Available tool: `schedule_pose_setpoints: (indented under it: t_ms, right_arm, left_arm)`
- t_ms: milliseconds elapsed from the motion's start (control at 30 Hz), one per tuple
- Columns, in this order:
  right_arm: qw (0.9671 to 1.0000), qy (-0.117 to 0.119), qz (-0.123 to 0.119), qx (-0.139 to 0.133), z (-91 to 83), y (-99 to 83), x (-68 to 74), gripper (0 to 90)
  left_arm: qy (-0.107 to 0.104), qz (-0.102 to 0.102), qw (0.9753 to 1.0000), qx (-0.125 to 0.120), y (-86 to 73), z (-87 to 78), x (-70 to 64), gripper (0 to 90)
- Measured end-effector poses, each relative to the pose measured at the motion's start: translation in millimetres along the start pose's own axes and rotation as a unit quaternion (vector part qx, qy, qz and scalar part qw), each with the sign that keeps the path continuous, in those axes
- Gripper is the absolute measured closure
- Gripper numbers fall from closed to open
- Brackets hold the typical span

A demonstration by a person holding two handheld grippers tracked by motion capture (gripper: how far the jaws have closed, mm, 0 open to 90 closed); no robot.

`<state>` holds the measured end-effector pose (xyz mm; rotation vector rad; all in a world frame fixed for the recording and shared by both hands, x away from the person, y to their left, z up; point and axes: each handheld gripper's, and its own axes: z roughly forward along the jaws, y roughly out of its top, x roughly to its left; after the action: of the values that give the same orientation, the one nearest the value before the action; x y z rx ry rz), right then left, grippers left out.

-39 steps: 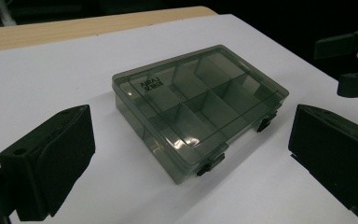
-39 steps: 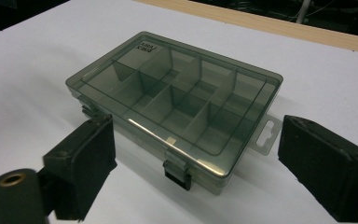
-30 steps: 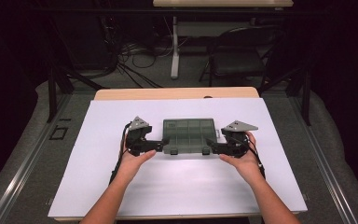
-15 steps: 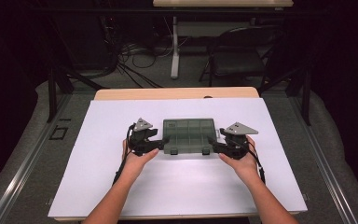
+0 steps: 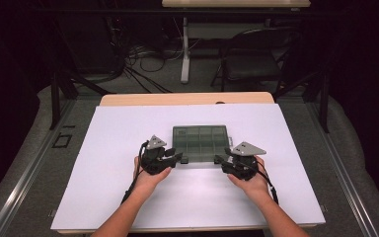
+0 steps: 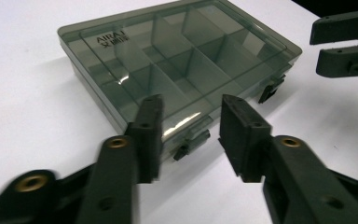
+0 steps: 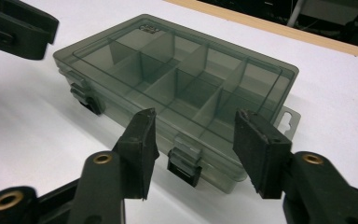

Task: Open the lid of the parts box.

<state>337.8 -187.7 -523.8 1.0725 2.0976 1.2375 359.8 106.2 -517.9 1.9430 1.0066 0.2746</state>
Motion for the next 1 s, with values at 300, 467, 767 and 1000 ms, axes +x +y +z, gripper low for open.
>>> schedule_pose_setpoints:
  t_ms: [300, 467, 767, 1000]
  right_arm:
    - [0.9991, 0.015, 0.026, 0.031, 1.7, -7.2, 0.5, 75.2]
    - [0.9984, 0.009, 0.033, 0.045, 2.6, -12.6, -5.3, 85.8]
    - [0.9973, -0.005, 0.027, 0.068, 13.0, -21.8, -9.5, 89.5]
    - [0.9975, -0.009, 0.015, 0.069, 15.6, -22.3, -6.8, 89.5]
  left_arm:
    - [0.007, -0.012, 0.9996, 0.024, -9.0, 7.5, -5.2, 80.2]
    - [0.013, -0.015, 0.9988, 0.044, -13.4, 13.0, -6.2, 87.2]
    - [0.021, -0.011, 0.9979, 0.060, -18.0, 20.3, -8.2, 90.0]
    - [0.028, -0.010, 0.9975, 0.063, -19.0, 22.0, -7.5, 90.0]
